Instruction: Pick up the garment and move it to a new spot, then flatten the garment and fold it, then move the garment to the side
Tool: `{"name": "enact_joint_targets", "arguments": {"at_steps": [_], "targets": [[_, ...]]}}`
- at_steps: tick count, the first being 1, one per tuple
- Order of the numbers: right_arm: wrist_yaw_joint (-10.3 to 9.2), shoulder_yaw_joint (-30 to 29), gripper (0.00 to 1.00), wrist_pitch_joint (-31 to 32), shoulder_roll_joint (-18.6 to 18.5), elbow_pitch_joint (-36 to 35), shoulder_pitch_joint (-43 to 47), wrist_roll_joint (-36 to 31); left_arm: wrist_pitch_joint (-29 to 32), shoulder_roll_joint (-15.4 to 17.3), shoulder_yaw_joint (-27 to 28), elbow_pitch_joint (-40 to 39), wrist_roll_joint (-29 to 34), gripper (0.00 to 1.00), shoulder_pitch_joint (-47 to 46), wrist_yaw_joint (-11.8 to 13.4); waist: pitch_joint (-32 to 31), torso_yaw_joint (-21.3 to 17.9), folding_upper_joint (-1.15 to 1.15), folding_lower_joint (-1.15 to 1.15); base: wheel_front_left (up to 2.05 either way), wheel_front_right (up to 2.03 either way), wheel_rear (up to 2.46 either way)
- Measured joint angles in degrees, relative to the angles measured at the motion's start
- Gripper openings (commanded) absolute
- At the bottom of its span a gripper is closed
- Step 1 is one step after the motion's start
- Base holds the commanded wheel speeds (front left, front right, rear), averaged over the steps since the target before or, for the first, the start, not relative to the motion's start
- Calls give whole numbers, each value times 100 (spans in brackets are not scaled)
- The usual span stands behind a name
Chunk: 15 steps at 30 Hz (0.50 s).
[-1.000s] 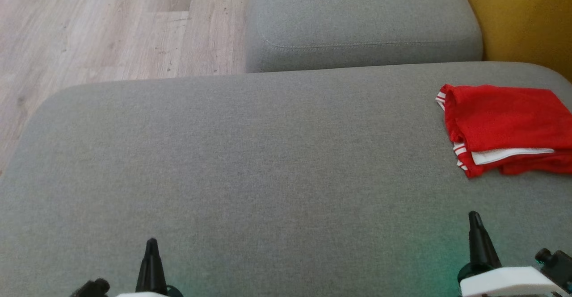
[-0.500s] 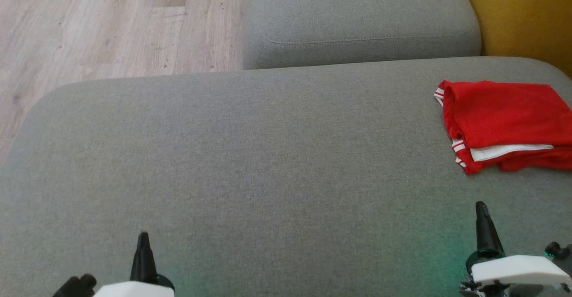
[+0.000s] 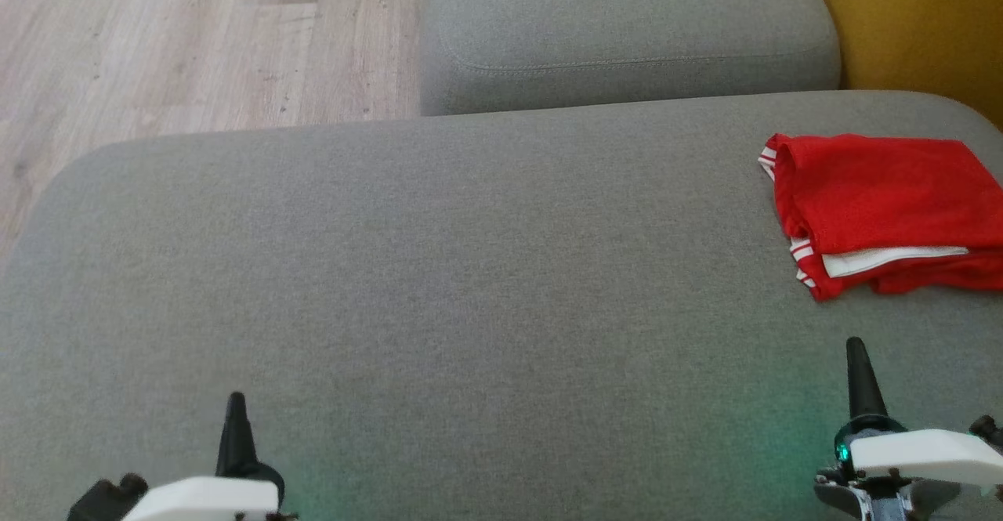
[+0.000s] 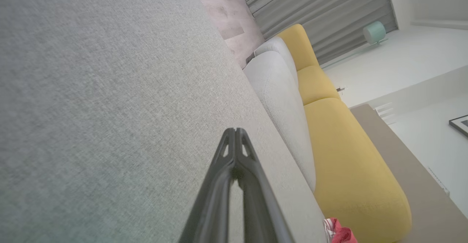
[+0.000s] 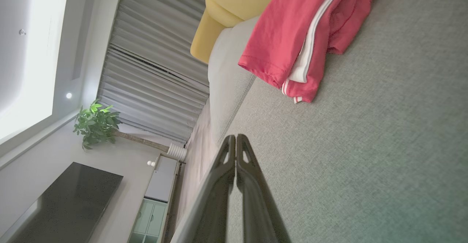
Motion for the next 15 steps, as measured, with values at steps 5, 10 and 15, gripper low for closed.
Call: {"name": "enact_joint_targets", "arguments": {"at_steps": [5, 10, 15], "targets": [[0, -67, 0, 88, 0, 25, -14, 328, 86, 0, 108, 8, -326, 0, -125, -32, 26, -17, 0, -1, 0, 0, 0], [0, -115, 0, 153, 1, 38, -126, 578, 146, -1, 143, 11, -592, 0, -154, -56, 46, -30, 0, 0, 0, 0, 0], [0, -164, 0, 214, 1, 38, -238, 904, 237, -2, 256, 22, -920, 0, -201, -108, 72, -47, 0, 0, 0, 0, 0]]}}
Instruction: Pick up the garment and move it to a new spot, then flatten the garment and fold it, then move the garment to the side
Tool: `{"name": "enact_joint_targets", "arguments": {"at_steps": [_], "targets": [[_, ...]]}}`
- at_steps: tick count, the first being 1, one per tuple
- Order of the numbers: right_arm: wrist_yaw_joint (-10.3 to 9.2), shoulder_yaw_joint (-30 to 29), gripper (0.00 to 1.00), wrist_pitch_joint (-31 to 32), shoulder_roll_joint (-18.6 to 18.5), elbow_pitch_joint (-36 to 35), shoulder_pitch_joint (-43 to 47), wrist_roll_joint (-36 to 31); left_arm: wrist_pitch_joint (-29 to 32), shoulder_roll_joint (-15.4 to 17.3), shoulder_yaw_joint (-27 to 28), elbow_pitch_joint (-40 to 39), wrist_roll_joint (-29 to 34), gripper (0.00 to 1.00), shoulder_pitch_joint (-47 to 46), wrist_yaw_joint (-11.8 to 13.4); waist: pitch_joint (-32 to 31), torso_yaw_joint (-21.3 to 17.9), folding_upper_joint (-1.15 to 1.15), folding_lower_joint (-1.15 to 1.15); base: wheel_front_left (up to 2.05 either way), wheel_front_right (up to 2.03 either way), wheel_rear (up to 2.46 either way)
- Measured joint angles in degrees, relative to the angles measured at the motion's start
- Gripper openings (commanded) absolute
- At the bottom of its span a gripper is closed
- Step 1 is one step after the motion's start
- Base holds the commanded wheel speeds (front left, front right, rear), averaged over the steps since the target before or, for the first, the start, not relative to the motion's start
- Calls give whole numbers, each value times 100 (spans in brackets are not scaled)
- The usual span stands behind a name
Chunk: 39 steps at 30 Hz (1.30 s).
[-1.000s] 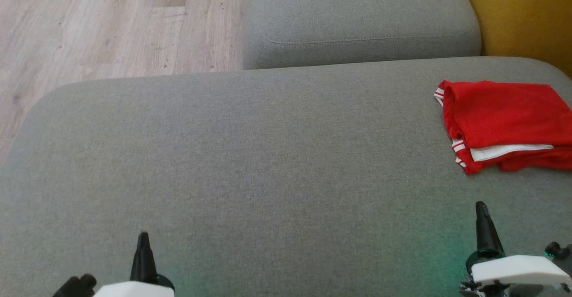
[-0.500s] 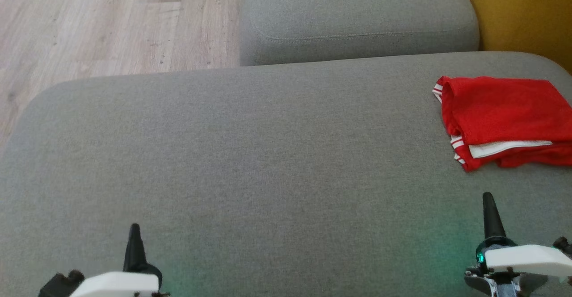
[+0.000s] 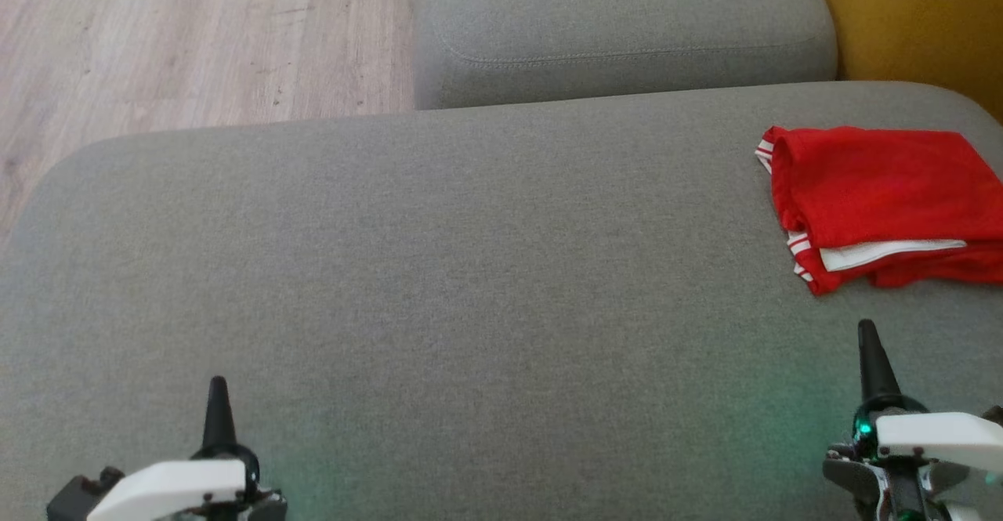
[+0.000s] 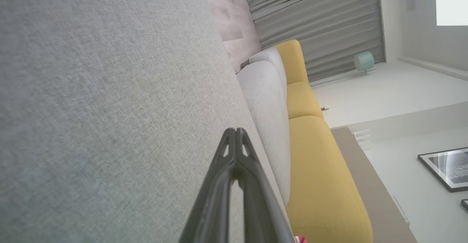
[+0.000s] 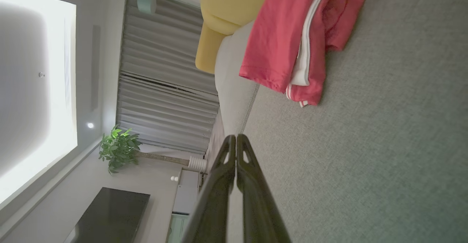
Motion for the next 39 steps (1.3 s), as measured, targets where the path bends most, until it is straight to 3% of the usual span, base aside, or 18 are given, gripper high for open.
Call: {"name": "enact_joint_targets", "arguments": {"at_steps": [27, 39], "targets": [[0, -324, 0, 439, 4, 75, -475, 1722, 453, -10, 425, 92, -1751, 0, -446, -247, 136, -90, 0, 0, 0, 0, 0], [0, -344, 0, 482, 12, 82, -475, 1749, 455, -23, 450, 96, -1775, 0, -527, -247, 135, -90, 0, 0, 0, 0, 0]]}}
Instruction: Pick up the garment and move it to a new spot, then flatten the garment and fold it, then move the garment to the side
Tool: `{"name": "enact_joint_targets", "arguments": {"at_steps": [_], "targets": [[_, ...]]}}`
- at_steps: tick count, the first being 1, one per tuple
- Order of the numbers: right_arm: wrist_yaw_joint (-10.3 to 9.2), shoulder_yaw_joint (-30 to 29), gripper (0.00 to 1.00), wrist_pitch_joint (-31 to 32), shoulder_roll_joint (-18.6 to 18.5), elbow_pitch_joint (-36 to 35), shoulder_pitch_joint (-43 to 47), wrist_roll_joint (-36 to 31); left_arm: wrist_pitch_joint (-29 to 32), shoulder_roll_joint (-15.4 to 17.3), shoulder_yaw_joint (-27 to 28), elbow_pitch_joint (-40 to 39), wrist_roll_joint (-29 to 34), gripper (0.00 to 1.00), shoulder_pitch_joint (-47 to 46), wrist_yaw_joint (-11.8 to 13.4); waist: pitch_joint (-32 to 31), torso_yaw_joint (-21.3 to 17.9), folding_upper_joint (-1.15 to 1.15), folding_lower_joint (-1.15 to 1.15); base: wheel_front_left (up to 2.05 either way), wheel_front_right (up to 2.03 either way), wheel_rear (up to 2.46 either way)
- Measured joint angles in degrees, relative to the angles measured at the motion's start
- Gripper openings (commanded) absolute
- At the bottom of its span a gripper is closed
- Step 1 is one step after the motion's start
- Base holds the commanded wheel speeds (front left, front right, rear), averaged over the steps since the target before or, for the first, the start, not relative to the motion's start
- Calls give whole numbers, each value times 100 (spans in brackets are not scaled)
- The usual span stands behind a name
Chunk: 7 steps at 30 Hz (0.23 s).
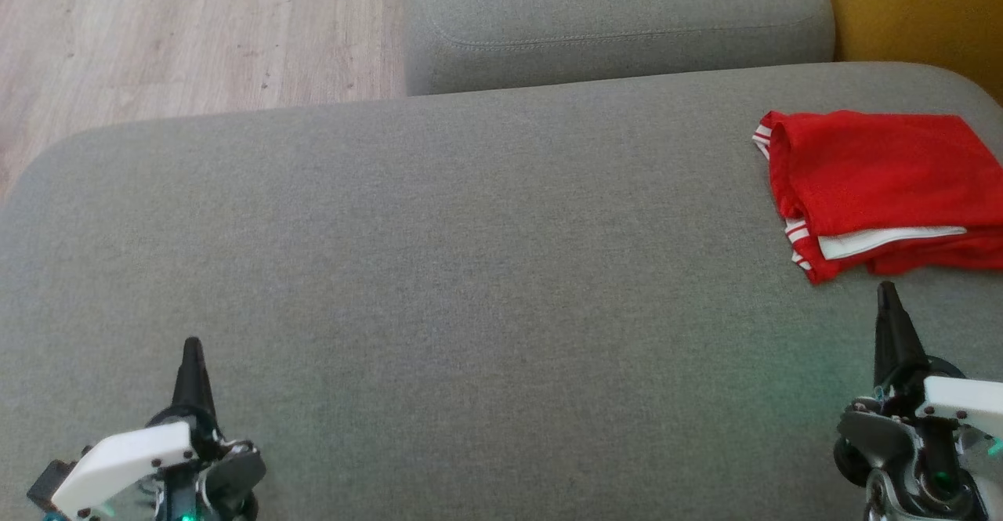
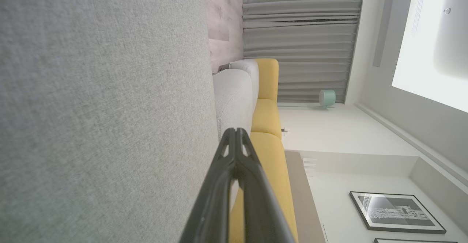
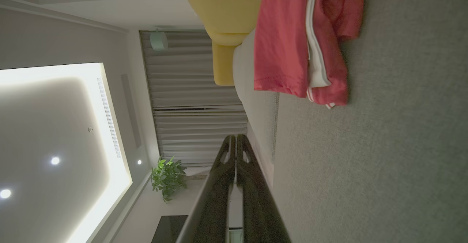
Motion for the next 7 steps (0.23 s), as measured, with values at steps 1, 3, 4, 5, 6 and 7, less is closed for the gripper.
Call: {"name": "enact_joint_targets", "arguments": {"at_steps": [1, 3, 4, 5, 6, 7], "targets": [[0, -2, 0, 0, 1, 1, 0, 0, 1, -1, 3, 0, 1, 0, 0, 0, 0, 0, 0, 0, 0, 0, 0], [0, -9, 0, 2, 3, 1, 0, 0, 29, -3, 10, 0, 1, 0, 0, 0, 0, 0, 0, 0, 0, 0, 0], [0, -11, 0, 4, 3, 1, 0, 0, 41, -4, 12, 0, 1, 0, 0, 0, 0, 0, 0, 0, 0, 0, 0], [0, -12, 0, 4, 5, 1, 0, 0, 41, -7, 15, 0, 1, 0, 0, 0, 0, 0, 0, 0, 0, 0, 0], [0, -12, 0, 4, 8, 1, 0, 0, 41, -9, 18, 0, 1, 0, 0, 0, 0, 0, 0, 0, 0, 0, 0], [0, -13, 0, 4, 11, 1, 0, 0, 41, -10, 21, 0, 1, 0, 0, 0, 0, 0, 0, 0, 0, 0, 0]]}}
